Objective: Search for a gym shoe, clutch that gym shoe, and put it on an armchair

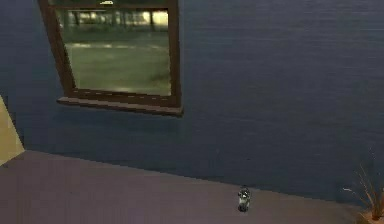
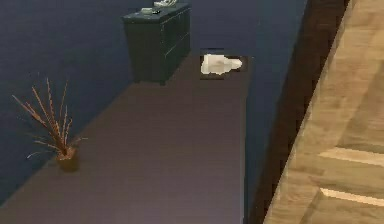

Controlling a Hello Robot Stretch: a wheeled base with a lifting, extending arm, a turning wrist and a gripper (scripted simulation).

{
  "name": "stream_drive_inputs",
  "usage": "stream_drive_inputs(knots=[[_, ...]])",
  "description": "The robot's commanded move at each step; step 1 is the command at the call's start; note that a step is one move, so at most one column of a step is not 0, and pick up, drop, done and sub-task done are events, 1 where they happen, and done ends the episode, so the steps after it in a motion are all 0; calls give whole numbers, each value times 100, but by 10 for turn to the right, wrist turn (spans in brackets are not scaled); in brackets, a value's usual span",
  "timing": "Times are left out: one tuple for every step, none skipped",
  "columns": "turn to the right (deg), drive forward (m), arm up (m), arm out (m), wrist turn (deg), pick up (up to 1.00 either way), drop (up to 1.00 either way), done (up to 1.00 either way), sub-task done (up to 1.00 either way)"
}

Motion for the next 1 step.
stream_drive_inputs(knots=[[0, 60, 0, 0, 0, 0, 0, 0, 0]])
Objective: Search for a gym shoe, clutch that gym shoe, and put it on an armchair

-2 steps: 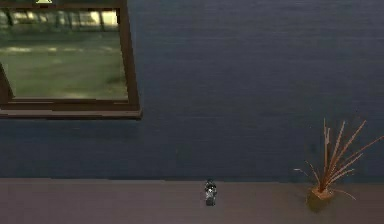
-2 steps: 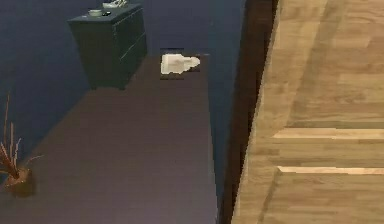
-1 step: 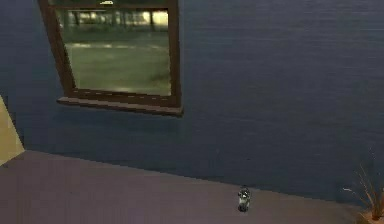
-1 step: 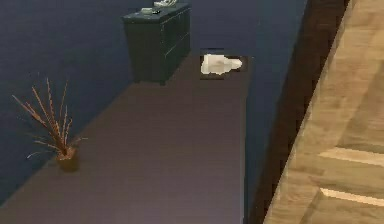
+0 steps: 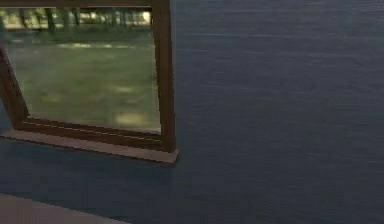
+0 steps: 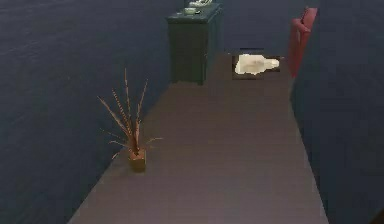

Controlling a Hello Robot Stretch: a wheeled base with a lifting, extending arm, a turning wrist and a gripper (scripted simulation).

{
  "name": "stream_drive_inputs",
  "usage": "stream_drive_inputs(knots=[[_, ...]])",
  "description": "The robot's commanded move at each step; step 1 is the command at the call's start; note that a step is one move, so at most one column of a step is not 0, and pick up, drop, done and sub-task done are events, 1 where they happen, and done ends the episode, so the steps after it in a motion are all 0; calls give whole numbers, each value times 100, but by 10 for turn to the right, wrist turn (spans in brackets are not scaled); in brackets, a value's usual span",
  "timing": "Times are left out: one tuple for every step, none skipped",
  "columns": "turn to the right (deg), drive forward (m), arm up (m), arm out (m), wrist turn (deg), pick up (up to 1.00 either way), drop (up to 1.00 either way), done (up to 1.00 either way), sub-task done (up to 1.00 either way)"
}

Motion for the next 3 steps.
stream_drive_inputs(knots=[[-450, 0, 0, 0, 0, 0, 0, 0, 0], [-120, 0, 0, 0, 0, 0, 0, 0, 0], [0, 0, 10, 0, 0, 0, 0, 0, 0]])
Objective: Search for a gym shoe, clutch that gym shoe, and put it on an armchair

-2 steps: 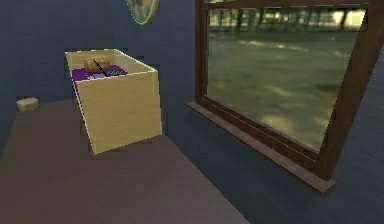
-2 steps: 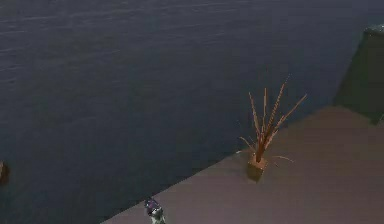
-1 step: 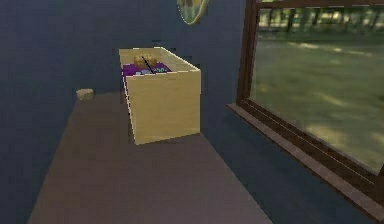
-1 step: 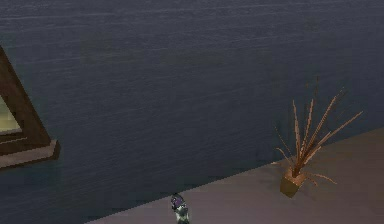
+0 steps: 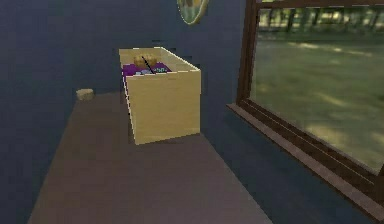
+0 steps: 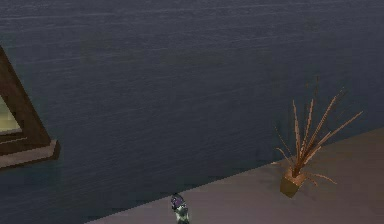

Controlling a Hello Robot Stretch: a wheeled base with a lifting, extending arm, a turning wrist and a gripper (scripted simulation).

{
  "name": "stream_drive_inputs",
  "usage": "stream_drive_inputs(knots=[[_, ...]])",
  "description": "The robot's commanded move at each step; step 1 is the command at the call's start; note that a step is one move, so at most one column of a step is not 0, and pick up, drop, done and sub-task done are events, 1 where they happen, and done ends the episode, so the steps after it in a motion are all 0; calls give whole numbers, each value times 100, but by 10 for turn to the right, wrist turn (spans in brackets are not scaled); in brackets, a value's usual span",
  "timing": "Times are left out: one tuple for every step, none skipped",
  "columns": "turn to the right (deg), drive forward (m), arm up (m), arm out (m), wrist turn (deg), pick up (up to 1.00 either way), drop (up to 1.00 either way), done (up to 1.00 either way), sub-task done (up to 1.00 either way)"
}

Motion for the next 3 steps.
stream_drive_inputs(knots=[[0, 0, 0, 38, 0, 0, 0, 0, 0], [0, 0, 0, 0, 450, 0, 0, 0, 0], [0, 0, 0, 0, 450, 0, 0, 0, 0]])
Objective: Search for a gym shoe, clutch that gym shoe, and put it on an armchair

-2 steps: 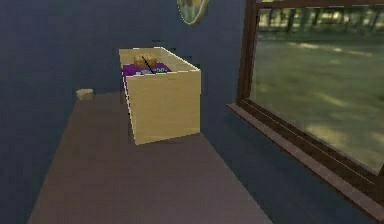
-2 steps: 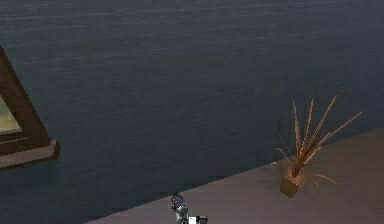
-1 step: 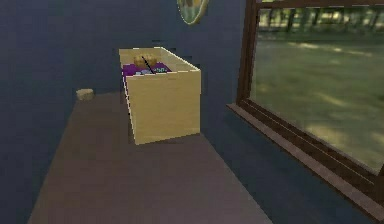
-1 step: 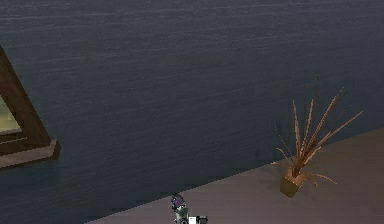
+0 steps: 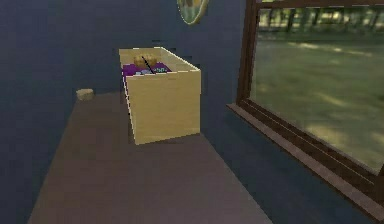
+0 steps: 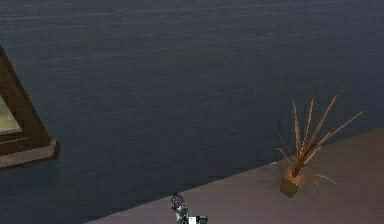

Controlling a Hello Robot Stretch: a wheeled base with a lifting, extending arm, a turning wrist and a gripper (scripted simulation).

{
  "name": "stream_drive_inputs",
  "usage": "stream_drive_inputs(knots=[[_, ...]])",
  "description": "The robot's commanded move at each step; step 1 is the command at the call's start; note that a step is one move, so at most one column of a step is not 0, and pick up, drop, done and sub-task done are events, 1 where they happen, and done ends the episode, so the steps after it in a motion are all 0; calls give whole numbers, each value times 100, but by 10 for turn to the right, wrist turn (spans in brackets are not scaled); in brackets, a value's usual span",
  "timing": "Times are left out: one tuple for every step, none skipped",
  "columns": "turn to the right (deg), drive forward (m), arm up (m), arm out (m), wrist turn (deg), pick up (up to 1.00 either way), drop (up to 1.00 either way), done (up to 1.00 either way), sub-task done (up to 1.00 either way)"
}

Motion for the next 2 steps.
stream_drive_inputs(knots=[[0, 0, 0, 0, 450, 0, 0, 0, 0], [0, 0, 0, 0, 390, 0, 0, 0, 0]])
